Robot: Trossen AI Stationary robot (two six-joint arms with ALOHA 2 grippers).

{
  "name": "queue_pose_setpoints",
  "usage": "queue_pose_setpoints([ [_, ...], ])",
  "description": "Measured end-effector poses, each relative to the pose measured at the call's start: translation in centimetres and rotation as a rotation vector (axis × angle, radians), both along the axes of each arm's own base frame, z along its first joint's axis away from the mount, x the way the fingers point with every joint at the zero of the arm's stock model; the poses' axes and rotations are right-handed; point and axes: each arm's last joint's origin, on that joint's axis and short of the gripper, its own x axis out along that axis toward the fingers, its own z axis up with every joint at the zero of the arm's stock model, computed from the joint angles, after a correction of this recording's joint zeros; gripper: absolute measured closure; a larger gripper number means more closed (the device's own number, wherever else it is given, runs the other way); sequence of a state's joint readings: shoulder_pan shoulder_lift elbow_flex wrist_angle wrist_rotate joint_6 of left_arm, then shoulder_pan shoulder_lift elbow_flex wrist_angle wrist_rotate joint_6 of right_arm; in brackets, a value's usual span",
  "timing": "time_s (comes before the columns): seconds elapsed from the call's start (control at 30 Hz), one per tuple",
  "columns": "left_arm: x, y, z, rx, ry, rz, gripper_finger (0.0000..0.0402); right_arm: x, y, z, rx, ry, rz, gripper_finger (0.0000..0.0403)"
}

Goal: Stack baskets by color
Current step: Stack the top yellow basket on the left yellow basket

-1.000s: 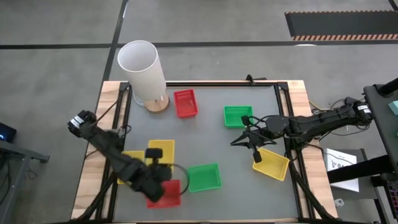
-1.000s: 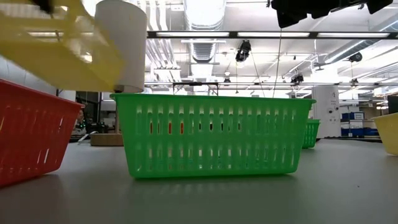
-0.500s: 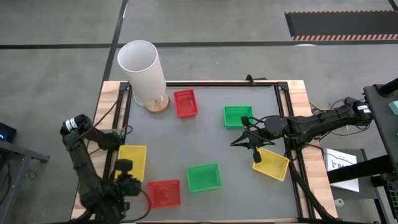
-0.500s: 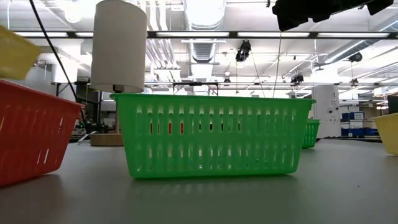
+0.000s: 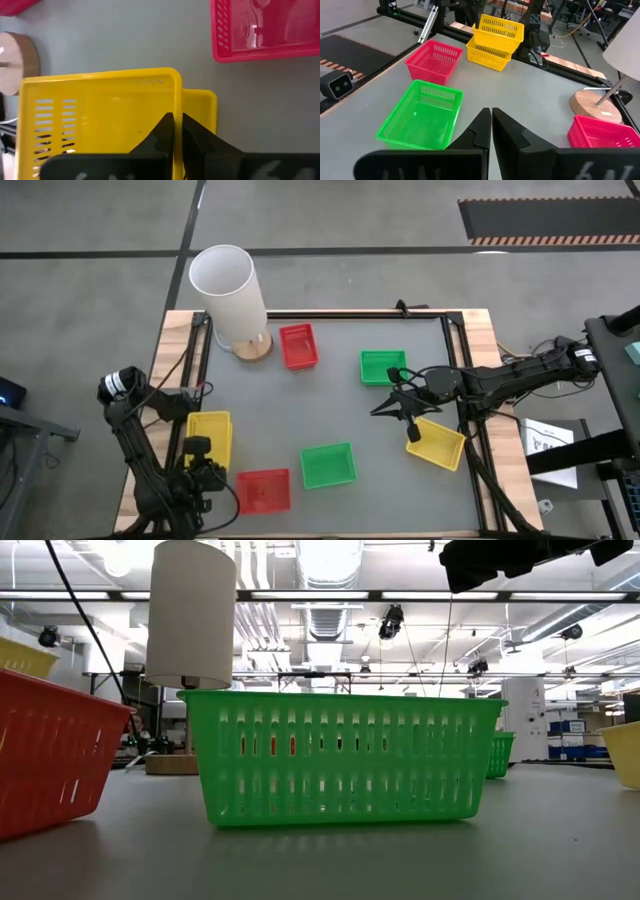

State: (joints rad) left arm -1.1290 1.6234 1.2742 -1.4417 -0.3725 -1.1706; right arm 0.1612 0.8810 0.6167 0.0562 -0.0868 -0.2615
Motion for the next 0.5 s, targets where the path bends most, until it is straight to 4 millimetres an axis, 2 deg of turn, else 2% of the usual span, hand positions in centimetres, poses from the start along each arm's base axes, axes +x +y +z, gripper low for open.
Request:
queue_pose_setpoints([
  [0.27,-0.1,-0.2,-2.0,-0.072,0.042,0.012,0.0402,0.0,0.0,0.0,0.000,0.000,0.000,0.0394],
  [0.5,-0.3,0.4,-3.1,-0.042,0.067,0.023,0.0397,0.0,0.0,0.0,0.000,0.000,0.000,0.0394],
])
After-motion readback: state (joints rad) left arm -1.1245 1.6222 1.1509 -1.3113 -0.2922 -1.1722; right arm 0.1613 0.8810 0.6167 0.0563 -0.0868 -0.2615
